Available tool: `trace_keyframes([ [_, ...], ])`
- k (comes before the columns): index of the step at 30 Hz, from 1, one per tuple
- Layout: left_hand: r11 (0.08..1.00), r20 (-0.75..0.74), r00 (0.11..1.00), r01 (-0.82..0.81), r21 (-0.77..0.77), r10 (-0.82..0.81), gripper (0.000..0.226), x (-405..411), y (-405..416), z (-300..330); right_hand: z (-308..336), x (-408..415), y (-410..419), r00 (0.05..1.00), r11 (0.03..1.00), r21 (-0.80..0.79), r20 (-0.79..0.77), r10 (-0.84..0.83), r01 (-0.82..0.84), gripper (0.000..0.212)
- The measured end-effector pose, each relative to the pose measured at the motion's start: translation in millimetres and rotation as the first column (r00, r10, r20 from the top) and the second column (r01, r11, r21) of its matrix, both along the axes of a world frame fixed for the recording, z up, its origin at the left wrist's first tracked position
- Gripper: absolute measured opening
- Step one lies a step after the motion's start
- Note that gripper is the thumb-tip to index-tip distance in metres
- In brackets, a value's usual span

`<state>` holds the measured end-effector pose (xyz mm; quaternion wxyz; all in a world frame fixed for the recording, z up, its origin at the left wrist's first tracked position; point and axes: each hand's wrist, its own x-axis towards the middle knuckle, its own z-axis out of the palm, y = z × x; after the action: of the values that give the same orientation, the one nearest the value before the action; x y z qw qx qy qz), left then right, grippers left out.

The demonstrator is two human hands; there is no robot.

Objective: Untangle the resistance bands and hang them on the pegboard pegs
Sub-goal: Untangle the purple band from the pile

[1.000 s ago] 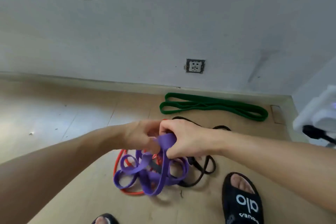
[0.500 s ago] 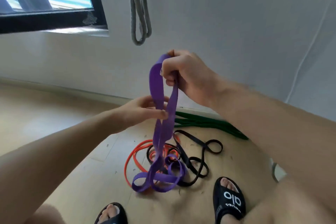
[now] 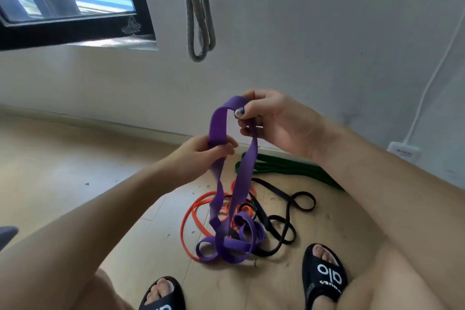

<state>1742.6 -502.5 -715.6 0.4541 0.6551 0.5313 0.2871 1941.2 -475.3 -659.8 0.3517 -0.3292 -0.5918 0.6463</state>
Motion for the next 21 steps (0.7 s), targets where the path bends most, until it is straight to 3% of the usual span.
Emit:
trace_keyframes([
  [5, 0.993, -0.194, 0.977, -0.07, 0.093, 0.087, 0.015, -16.8, 9.9, -8.0, -10.7, 8.3, 11.0, 0.961, 0.992, 0.117, 0.269, -0.072, 0.041, 0.02],
  [8, 0.989, -0.224, 0.968, -0.088, 0.115, 0.113, 0.014, -22.0, 14.3, -10.4, -15.9, 7.9, 12.3, 0.919, 0.982, 0.187, 0.384, -0.09, 0.018, 0.018],
  [16, 0.996, 0.003, 0.997, 0.082, -0.033, -0.082, 0.032, -1.9, 11.6, -5.9, -10.5, -6.2, 12.0, 0.982, 0.997, 0.02, 0.173, -0.077, 0.074, 0.01],
  [21, 0.998, -0.045, 0.999, 0.012, 0.058, -0.009, 0.025, 5.7, 14.7, -6.0, -8.1, -5.3, 14.2, 0.983, 0.996, 0.028, 0.164, -0.087, 0.084, 0.011],
])
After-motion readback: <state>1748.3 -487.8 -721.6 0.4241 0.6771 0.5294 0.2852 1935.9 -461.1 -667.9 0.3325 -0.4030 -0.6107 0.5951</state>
